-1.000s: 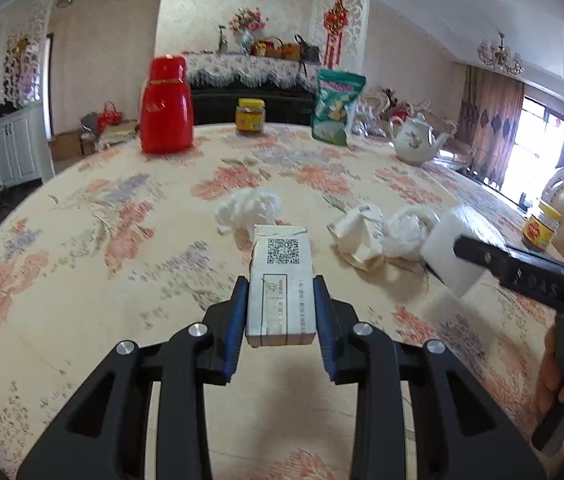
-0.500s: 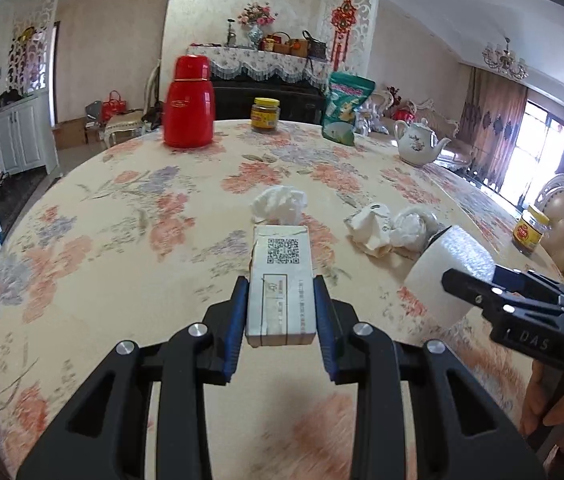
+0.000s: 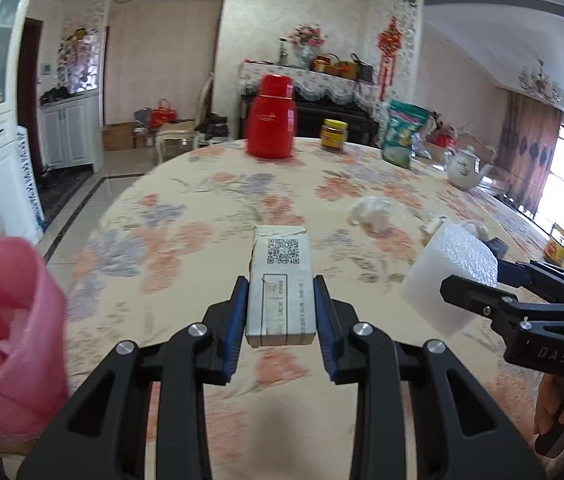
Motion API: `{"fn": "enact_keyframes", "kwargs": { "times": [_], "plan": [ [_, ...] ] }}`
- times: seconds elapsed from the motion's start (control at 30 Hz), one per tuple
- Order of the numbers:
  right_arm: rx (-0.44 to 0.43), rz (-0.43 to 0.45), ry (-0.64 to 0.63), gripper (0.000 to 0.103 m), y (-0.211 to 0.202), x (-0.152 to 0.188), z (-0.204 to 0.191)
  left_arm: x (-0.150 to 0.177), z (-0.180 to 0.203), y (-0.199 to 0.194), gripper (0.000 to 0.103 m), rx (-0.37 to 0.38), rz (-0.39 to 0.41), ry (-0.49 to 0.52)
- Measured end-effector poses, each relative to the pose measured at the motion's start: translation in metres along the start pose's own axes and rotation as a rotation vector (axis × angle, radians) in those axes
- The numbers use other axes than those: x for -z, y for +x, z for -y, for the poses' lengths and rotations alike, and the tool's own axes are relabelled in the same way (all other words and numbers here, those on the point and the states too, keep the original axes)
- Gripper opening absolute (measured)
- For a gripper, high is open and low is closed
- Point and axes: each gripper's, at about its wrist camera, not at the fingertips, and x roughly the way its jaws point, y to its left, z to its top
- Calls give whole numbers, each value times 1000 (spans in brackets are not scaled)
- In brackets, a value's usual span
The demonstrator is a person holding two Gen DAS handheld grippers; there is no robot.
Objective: Collect trash
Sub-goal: 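Carry the foam block and small white box to the bin and release both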
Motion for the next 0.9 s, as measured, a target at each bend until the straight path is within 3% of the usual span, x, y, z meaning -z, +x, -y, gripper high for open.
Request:
{"fn": "enact_keyframes", "kwargs": {
  "times": [0.3, 0.73, 0.9],
  "plan": [
    [-145, -15, -78, 63, 35, -22, -85, 14, -79, -37, 31, -120, 15, -67],
    [-357, -13, -214, 63, 86, -57, -227, 17, -216, -110, 32, -362, 75, -143],
    [-423, -30, -243, 64, 110, -66, -268, 26, -272, -108, 32, -369, 41, -190]
  ]
}}
